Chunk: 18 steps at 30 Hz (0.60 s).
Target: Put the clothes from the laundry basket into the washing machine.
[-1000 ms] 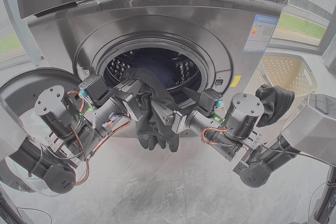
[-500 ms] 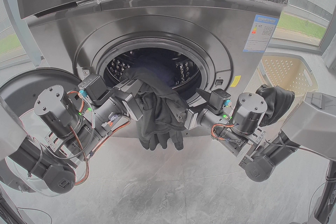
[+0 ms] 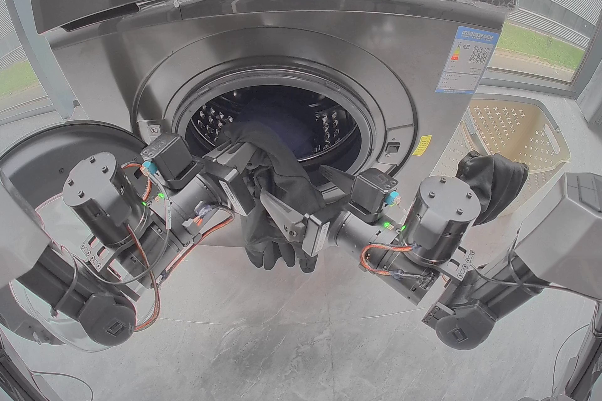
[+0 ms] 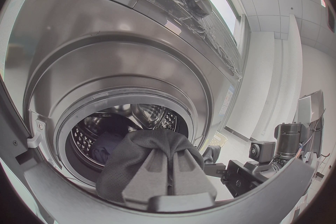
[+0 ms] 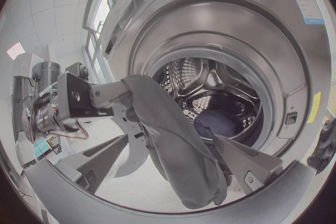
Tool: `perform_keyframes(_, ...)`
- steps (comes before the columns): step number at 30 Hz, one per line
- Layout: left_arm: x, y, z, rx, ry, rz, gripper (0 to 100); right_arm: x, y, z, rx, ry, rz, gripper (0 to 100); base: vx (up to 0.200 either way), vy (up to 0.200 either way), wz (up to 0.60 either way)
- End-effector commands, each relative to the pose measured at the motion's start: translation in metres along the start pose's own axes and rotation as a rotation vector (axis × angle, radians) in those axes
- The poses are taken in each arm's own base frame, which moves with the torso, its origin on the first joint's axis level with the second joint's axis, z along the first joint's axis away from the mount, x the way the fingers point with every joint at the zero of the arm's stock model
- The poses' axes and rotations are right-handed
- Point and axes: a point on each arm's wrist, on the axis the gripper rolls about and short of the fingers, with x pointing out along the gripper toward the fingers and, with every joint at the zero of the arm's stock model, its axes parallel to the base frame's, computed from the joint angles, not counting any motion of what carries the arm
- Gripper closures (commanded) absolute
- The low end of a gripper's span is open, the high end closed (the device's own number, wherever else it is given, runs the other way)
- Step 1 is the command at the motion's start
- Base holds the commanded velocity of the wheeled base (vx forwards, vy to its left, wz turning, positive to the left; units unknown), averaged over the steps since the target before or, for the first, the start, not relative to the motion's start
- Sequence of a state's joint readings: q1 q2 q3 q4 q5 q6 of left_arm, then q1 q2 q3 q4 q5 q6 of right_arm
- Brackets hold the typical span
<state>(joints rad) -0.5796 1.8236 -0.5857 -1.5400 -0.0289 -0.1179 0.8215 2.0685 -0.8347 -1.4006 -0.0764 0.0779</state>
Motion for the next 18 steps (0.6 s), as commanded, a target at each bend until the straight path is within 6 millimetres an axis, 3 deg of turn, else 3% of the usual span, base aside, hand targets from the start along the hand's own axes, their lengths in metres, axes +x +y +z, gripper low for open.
perform_keyframes(1,0.0,0.0,0.0,0.0,-0.002,-0.001,100,0.01,-0.005,-0.004,-0.001,-0.008,-0.011,0,0.0,0.0,0.0)
perform_keyframes(3,0.0,0.0,0.001,0.0,-0.003,-0.001,100,0.017,-0.021,-0.011,-0.01,-0.004,-0.035,0,0.0,0.0,0.0)
perform_keyframes(9,-0.001,0.0,0.002,0.0,-0.004,-0.003,100,0.023,-0.046,-0.015,-0.021,-0.01,-0.088,0,0.0,0.0,0.0)
perform_keyframes(18,-0.001,-0.001,0.004,0.0,-0.01,-0.003,100,0.022,-0.057,-0.015,-0.027,-0.011,-0.117,0,0.0,0.0,0.0)
